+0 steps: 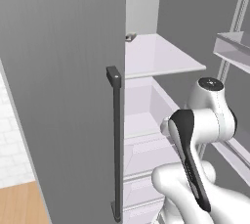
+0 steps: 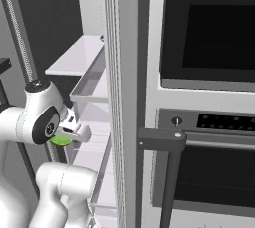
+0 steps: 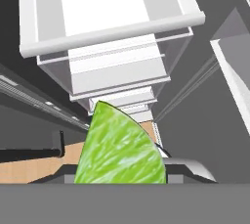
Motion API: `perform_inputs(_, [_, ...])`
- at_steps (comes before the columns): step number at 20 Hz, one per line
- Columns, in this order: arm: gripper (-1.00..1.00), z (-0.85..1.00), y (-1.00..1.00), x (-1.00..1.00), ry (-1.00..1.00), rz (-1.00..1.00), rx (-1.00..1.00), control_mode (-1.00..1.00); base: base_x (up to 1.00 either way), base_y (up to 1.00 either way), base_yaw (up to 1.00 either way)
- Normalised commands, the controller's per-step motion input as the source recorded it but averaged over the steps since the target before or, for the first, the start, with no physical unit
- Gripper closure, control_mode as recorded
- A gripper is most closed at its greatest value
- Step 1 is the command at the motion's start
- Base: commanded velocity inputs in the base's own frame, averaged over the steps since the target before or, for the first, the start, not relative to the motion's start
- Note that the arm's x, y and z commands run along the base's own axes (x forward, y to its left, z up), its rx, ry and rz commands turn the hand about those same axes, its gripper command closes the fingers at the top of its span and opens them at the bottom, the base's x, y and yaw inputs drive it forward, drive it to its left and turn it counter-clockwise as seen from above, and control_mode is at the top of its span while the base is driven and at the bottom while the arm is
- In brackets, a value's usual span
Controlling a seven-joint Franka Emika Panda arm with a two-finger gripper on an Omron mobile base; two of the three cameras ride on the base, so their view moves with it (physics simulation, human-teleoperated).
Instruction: Grab a lemon wedge from the fridge and one ice cube from the ice bowl, and put them in the glass of lemonade.
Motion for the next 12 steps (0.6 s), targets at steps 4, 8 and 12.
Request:
perform_inputs(4, [1.0, 0.0, 0.0, -0.09, 0.0, 0.0, 0.0, -1.0, 0.0, 0.0, 0.0])
perform_inputs(8, [1.0, 0.0, 0.0, 0.0, 0.0, 0.0, 0.0, 1.0, -0.84, 0.0, 0.0])
perform_inputs(12, [1.0, 0.0, 0.0, 0.0, 0.0, 0.0, 0.0, 1.0, -1.0, -0.04, 0.0])
